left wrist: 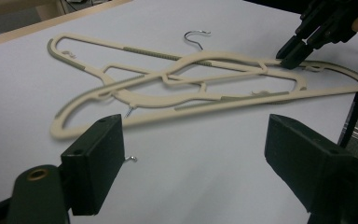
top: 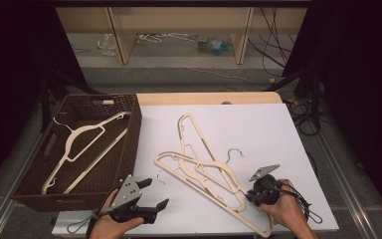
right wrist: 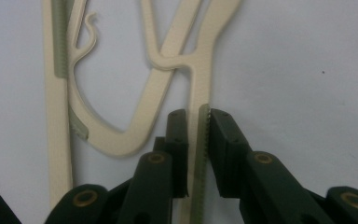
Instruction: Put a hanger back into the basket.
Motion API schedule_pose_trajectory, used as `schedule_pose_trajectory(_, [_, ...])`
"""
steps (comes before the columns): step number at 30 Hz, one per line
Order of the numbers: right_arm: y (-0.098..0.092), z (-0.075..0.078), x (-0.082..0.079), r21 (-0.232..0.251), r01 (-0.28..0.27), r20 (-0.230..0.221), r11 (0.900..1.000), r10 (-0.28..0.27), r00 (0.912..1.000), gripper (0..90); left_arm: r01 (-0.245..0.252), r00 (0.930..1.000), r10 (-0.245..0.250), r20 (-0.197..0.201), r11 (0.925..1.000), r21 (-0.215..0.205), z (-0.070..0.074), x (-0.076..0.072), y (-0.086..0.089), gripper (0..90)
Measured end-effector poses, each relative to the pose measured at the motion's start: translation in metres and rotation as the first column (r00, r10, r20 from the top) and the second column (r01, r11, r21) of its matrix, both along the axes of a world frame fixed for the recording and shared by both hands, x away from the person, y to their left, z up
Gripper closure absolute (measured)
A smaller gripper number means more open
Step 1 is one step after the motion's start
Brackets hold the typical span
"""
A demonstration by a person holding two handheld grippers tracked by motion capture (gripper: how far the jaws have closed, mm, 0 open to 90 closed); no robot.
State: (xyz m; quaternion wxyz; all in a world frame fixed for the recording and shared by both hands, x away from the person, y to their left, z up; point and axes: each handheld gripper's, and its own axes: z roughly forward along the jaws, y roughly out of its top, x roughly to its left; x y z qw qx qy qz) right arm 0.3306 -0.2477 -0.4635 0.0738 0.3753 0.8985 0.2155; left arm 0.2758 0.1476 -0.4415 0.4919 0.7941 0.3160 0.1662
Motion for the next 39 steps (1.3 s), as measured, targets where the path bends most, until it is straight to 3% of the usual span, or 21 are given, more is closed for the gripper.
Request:
schedule_pose_trajectory(7, [-0.001,0.004,0.001,-0.034,-0.069,0.027,0.997,0.070,0.9972,79.9,0.038,0.9991,-0.037,-0.020,0.9992,0.016,0.000,0.024,-0.021,20.6])
schedule_pose_trajectory(8, [-0.002,0.005,0.001,-0.041,-0.077,0.038,0.996,0.079,0.9962,79.8,0.060,0.9976,-0.059,-0.035,0.9981,0.018,-0.002,0.035,-0.031,20.6])
schedule_pose_trajectory(13, [-0.003,0.019,-0.004,-0.052,-0.120,0.083,0.991,0.125,0.9887,79.8,0.076,0.9960,-0.074,-0.050,0.9967,0.028,-0.005,0.060,-0.059,22.2])
schedule_pose_trajectory(16, [-0.003,0.024,-0.007,-0.067,-0.136,0.099,0.988,0.142,0.9849,79.8,0.082,0.9950,-0.079,-0.061,0.9955,0.048,-0.010,0.074,-0.071,24.3])
schedule_pose_trajectory(19, [-0.003,0.029,-0.012,-0.073,-0.145,0.104,0.987,0.152,0.9829,79.8,0.086,0.9946,-0.079,-0.068,0.9911,0.102,-0.018,0.087,-0.082,26.9])
schedule_pose_trajectory(21, [-0.003,0.031,-0.015,-0.074,-0.155,0.110,0.985,0.162,0.9805,79.8,0.085,0.9938,-0.077,-0.080,0.9913,0.100,-0.020,0.091,-0.086,28.2])
schedule_pose_trajectory(23, [-0.002,0.032,-0.017,-0.079,-0.168,0.117,0.983,0.176,0.9774,79.8,0.124,0.9878,-0.111,-0.110,0.9847,0.122,-0.025,0.100,-0.095,29.9])
schedule_pose_trajectory(26, [0.000,0.032,-0.020,-0.086,-0.180,0.108,0.980,0.189,0.9760,79.8,0.133,0.9884,-0.118,-0.095,0.9773,0.165,-0.028,0.108,-0.106,30.3])
schedule_pose_trajectory(28, [0.001,0.033,-0.021,-0.086,-0.185,0.108,0.979,0.194,0.9749,79.8,0.136,0.9878,-0.122,-0.097,0.9783,0.156,-0.030,0.109,-0.110,30.6])
schedule_pose_trajectory(31, [0.002,0.037,-0.025,-0.077,-0.194,0.113,0.978,0.202,0.9729,79.8,0.179,0.9817,-0.161,-0.101,0.9616,0.208,-0.033,0.113,-0.125,32.6])
schedule_pose_trajectory(34, [0.002,0.038,-0.026,-0.080,-0.201,0.122,0.976,0.209,0.9703,79.8,0.219,0.9740,-0.201,-0.105,0.9534,0.208,-0.034,0.114,-0.134,35.1])
schedule_pose_trajectory(35, [0.003,0.039,-0.027,-0.081,-0.197,0.117,0.977,0.206,0.9716,79.8,0.234,0.9711,-0.215,-0.104,0.9452,0.228,-0.034,0.115,-0.136,36.8])
schedule_pose_trajectory(37, [0.003,0.039,-0.028,-0.080,-0.199,0.114,0.977,0.208,0.9716,79.8,0.262,0.9645,-0.245,-0.100,0.9357,0.237,-0.035,0.115,-0.139,42.2])
schedule_pose_trajectory(38, [0.003,0.039,-0.028,-0.080,-0.204,0.116,0.976,0.213,0.9703,79.8,0.262,0.9645,-0.245,-0.100,0.9357,0.237,-0.035,0.115,-0.139,43.9])
schedule_pose_trajectory(39, [0.003,0.038,-0.027,-0.079,-0.215,0.126,0.973,0.224,0.9663,79.8,0.288,0.9570,-0.270,-0.107,0.9259,0.244,-0.035,0.117,-0.140,47.0])
